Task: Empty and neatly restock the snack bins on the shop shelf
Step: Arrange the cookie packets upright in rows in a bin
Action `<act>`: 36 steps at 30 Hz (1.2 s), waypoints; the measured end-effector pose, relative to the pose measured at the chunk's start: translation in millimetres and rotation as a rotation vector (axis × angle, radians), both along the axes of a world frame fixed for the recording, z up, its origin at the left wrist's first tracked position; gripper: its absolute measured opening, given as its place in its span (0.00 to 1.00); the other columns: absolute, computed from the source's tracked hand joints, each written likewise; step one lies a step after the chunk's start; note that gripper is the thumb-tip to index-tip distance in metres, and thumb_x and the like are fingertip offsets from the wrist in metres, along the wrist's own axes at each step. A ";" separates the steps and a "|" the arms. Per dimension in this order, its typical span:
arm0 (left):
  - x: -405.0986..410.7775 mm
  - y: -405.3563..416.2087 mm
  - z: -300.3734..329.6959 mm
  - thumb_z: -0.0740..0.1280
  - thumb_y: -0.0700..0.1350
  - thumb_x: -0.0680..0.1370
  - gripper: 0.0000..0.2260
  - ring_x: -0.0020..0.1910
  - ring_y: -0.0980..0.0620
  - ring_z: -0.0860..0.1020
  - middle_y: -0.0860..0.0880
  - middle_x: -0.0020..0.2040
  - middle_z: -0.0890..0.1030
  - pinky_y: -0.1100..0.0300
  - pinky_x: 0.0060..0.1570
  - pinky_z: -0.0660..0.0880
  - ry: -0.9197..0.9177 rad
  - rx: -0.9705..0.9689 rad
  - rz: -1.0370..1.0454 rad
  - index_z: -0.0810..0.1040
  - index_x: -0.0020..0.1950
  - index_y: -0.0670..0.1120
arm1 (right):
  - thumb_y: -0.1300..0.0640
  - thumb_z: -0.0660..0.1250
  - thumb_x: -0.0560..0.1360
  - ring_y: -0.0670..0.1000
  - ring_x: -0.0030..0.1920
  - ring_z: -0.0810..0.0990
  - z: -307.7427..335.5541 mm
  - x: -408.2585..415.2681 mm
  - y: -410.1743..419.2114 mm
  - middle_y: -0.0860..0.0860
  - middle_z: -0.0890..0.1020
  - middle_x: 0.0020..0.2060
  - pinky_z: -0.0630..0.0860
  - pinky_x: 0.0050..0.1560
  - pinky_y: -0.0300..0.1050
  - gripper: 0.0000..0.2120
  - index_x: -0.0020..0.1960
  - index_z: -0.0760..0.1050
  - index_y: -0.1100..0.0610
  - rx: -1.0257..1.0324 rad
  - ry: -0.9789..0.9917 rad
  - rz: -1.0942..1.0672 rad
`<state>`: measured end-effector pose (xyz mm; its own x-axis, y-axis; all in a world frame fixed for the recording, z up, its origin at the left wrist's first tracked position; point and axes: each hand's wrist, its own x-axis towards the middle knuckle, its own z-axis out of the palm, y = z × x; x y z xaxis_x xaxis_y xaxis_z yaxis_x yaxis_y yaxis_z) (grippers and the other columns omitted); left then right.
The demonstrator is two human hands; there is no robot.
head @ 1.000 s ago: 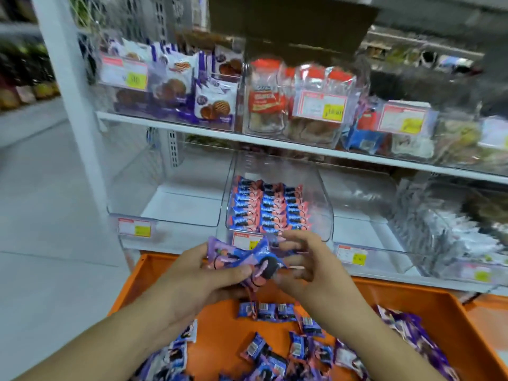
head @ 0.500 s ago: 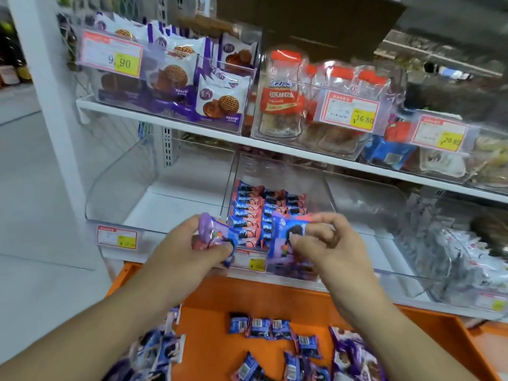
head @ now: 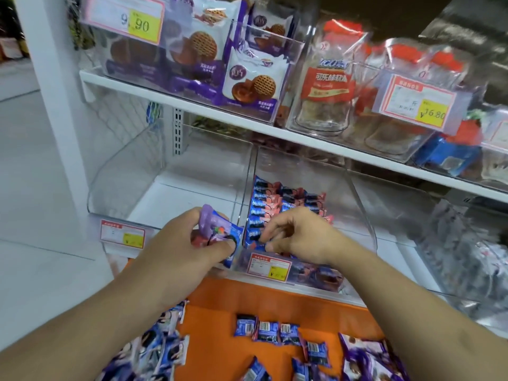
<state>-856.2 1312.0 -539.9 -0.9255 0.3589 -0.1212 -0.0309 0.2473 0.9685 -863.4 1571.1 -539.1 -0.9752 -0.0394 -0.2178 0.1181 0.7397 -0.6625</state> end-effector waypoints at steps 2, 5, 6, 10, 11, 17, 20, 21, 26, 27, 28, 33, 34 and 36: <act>-2.2 -1.1 -1.9 0.75 0.55 0.76 0.07 0.48 0.48 0.86 0.53 0.47 0.87 0.42 0.56 0.81 0.006 -0.008 -0.008 0.78 0.49 0.61 | 0.69 0.77 0.74 0.44 0.40 0.87 -1.5 -0.4 2.9 0.50 0.88 0.37 0.81 0.46 0.35 0.09 0.48 0.88 0.56 0.041 -0.008 0.004; -4.8 -1.6 -4.6 0.75 0.55 0.76 0.06 0.48 0.49 0.87 0.54 0.47 0.87 0.43 0.55 0.82 -0.014 -0.001 -0.006 0.79 0.48 0.61 | 0.65 0.79 0.73 0.46 0.38 0.84 -2.2 -0.2 5.7 0.50 0.87 0.36 0.80 0.43 0.35 0.08 0.46 0.89 0.53 0.031 -0.002 -0.018; -4.9 -1.4 -4.9 0.75 0.54 0.76 0.07 0.49 0.49 0.87 0.55 0.48 0.87 0.43 0.55 0.82 -0.020 -0.003 -0.005 0.79 0.49 0.61 | 0.64 0.80 0.72 0.47 0.39 0.84 -3.1 -0.7 5.7 0.50 0.87 0.37 0.80 0.43 0.38 0.08 0.46 0.89 0.51 0.025 -0.004 -0.017; -4.3 0.4 -5.7 0.75 0.53 0.77 0.09 0.48 0.51 0.87 0.56 0.49 0.87 0.45 0.55 0.82 -0.026 -0.011 -0.003 0.79 0.54 0.58 | 0.60 0.82 0.71 0.59 0.47 0.83 -10.7 -6.6 6.0 0.53 0.86 0.42 0.83 0.50 0.56 0.10 0.43 0.89 0.44 0.059 -0.002 -0.005; -3.7 0.8 -5.2 0.75 0.53 0.77 0.09 0.48 0.52 0.87 0.56 0.49 0.87 0.45 0.55 0.82 -0.019 -0.015 -0.001 0.79 0.54 0.58 | 0.59 0.82 0.71 0.59 0.47 0.83 -12.5 -8.2 4.6 0.53 0.85 0.42 0.83 0.49 0.58 0.10 0.42 0.89 0.44 0.078 0.001 0.002; -2.0 1.8 -2.3 0.75 0.53 0.77 0.10 0.48 0.52 0.87 0.55 0.49 0.87 0.45 0.55 0.82 -0.012 -0.016 -0.005 0.80 0.56 0.58 | 0.60 0.82 0.71 0.47 0.39 0.82 -14.9 -13.6 -2.4 0.48 0.86 0.38 0.83 0.44 0.47 0.08 0.42 0.89 0.46 0.106 0.013 -0.005; -1.6 3.7 -1.1 0.75 0.50 0.78 0.06 0.47 0.55 0.86 0.53 0.48 0.87 0.52 0.51 0.84 -0.028 0.013 -0.010 0.80 0.52 0.54 | 0.59 0.82 0.71 0.51 0.36 0.84 -4.3 -10.5 2.1 0.48 0.86 0.34 0.83 0.42 0.46 0.06 0.45 0.89 0.50 -0.017 0.030 -0.082; 0.0 5.2 2.1 0.74 0.46 0.79 0.04 0.44 0.58 0.86 0.51 0.46 0.86 0.58 0.46 0.84 -0.058 0.050 -0.003 0.79 0.48 0.52 | 0.60 0.82 0.71 0.49 0.35 0.83 0.6 -6.9 3.3 0.48 0.85 0.33 0.81 0.41 0.43 0.07 0.47 0.89 0.50 -0.061 0.056 -0.097; 3.6 12.3 8.7 0.71 0.39 0.81 0.05 0.48 0.46 0.88 0.44 0.51 0.87 0.50 0.50 0.85 -0.203 0.236 -0.047 0.82 0.55 0.43 | 0.62 0.79 0.74 0.46 0.46 0.85 21.1 28.6 -3.9 0.49 0.86 0.44 0.80 0.50 0.39 0.13 0.56 0.87 0.48 -0.165 0.206 -0.094; 5.3 13.3 9.4 0.71 0.41 0.81 0.07 0.49 0.46 0.88 0.45 0.52 0.88 0.49 0.51 0.85 -0.201 0.237 -0.062 0.82 0.58 0.43 | 0.63 0.78 0.74 0.47 0.48 0.85 23.1 39.2 -7.9 0.49 0.86 0.47 0.82 0.51 0.43 0.16 0.59 0.85 0.48 -0.201 0.232 -0.082; 6.8 14.9 9.5 0.71 0.42 0.80 0.09 0.50 0.47 0.87 0.46 0.53 0.88 0.48 0.51 0.85 -0.183 0.214 -0.078 0.82 0.60 0.45 | 0.63 0.78 0.75 0.49 0.50 0.85 23.6 49.8 -11.6 0.48 0.85 0.50 0.83 0.52 0.46 0.19 0.61 0.84 0.47 -0.232 0.253 -0.067; 19.0 23.5 10.4 0.74 0.45 0.78 0.13 0.51 0.55 0.86 0.55 0.51 0.88 0.55 0.50 0.84 -0.087 0.134 -0.137 0.80 0.63 0.53 | 0.56 0.75 0.78 0.51 0.41 0.82 21.2 91.0 -30.4 0.49 0.84 0.41 0.80 0.47 0.50 0.17 0.63 0.81 0.40 -0.346 0.260 -0.092; 20.8 25.0 9.3 0.74 0.45 0.78 0.13 0.52 0.55 0.86 0.55 0.51 0.88 0.55 0.51 0.84 -0.085 0.136 -0.148 0.80 0.62 0.53 | 0.55 0.75 0.78 0.54 0.40 0.82 18.2 93.0 -30.7 0.51 0.84 0.38 0.81 0.47 0.53 0.16 0.62 0.81 0.40 -0.353 0.275 -0.110; 24.6 29.2 8.6 0.74 0.46 0.78 0.12 0.53 0.54 0.86 0.54 0.51 0.88 0.56 0.51 0.84 -0.096 0.146 -0.135 0.82 0.61 0.53 | 0.55 0.77 0.76 0.61 0.41 0.83 14.5 95.3 -30.9 0.54 0.84 0.36 0.81 0.48 0.61 0.16 0.60 0.82 0.41 -0.366 0.299 -0.143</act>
<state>-831.6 1341.2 -531.3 -0.8545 0.4991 -0.1440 -0.1005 0.1132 0.9885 -768.0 1540.2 -524.6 -0.9940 0.0781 0.0760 -0.0337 0.4427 -0.8961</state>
